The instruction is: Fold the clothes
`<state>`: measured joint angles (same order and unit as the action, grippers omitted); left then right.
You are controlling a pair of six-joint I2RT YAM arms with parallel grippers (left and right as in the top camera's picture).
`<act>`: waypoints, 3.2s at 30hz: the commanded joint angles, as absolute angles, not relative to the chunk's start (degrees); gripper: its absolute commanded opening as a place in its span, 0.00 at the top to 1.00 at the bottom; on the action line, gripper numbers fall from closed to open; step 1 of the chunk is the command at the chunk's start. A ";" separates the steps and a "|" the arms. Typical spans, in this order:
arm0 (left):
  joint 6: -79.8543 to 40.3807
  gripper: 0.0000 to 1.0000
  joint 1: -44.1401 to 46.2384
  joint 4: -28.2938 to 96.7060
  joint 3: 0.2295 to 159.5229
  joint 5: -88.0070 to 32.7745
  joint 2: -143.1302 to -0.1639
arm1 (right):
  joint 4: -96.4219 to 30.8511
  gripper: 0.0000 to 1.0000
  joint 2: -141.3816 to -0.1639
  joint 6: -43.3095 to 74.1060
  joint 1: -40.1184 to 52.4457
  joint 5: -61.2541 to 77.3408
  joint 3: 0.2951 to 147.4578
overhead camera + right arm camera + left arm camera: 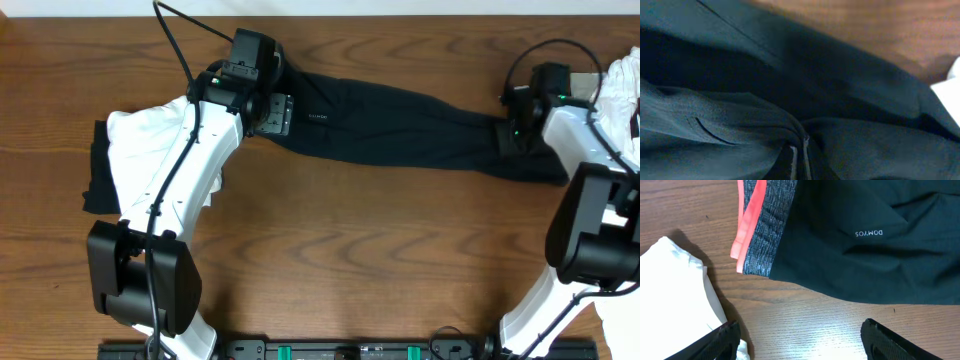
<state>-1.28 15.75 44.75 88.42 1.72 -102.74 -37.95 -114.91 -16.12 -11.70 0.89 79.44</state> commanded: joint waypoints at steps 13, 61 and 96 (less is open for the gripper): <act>-0.51 0.21 15.38 44.69 89.17 2.17 -102.21 | -40.69 0.84 -111.96 -15.49 -17.96 16.97 86.08; -0.49 0.21 15.38 43.79 89.17 2.20 -102.21 | -45.43 0.90 -112.77 -14.35 -9.19 -8.69 79.64; -0.49 0.20 15.38 43.86 89.17 2.20 -102.21 | -53.93 0.51 -111.70 -5.98 -19.27 1.30 89.19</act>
